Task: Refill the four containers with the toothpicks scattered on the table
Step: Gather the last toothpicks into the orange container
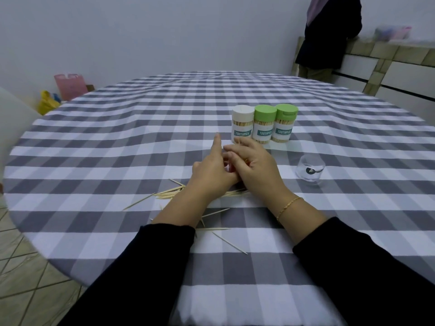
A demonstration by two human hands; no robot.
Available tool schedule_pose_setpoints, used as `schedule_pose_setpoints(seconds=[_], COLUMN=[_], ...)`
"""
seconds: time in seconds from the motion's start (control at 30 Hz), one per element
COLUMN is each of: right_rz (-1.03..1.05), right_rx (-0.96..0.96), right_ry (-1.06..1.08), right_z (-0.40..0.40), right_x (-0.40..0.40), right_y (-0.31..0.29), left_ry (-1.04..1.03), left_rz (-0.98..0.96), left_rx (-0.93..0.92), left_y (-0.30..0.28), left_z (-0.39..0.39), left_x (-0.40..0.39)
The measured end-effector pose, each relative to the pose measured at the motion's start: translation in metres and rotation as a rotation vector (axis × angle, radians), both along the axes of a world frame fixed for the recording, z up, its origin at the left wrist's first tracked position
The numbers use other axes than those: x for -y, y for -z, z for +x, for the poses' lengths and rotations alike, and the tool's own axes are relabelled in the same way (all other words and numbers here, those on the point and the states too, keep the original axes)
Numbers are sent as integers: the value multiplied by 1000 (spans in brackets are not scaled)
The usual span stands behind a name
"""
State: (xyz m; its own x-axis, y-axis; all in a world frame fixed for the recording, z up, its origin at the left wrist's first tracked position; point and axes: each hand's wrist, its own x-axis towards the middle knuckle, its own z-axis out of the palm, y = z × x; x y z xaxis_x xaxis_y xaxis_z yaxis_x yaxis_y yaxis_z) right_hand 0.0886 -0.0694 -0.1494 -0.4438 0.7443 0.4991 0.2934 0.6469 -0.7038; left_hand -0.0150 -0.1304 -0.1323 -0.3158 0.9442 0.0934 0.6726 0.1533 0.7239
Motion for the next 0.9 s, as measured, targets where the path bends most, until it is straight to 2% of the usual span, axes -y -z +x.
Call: schedule_pose_setpoints(seconds=[0.13, 0.23, 0.4, 0.5, 0.57, 0.63, 0.77, 0.9], right_rz=[-43, -148, -282, -296, -270, -299, -356, -312], right_rx=[-24, -59, -162, -182, -92, 90, 534, 715], right_ry=[78, 4, -111, 1, 207, 333, 312, 333], right_z=[6, 10, 19, 23, 27, 33, 33, 28], right_x=[-3, -3, -1, -2, -5, -7, -4, -1], right_y=[-3, -6, -16, -21, -24, -26, -21, -18], left_ry=[3, 7, 34, 51, 41, 9, -57, -92], left_rz=[22, 17, -100, -170, -199, -231, -333, -460], left_rx=[28, 26, -119, -125, -162, -195, -303, -326], left_y=[3, 1, -6, -12, -18, -21, -22, -28], left_z=[-3, -2, -3, -10, -19, -31, -61, -82], left_x=[-1, 1, 0, 3, 8, 15, 31, 48])
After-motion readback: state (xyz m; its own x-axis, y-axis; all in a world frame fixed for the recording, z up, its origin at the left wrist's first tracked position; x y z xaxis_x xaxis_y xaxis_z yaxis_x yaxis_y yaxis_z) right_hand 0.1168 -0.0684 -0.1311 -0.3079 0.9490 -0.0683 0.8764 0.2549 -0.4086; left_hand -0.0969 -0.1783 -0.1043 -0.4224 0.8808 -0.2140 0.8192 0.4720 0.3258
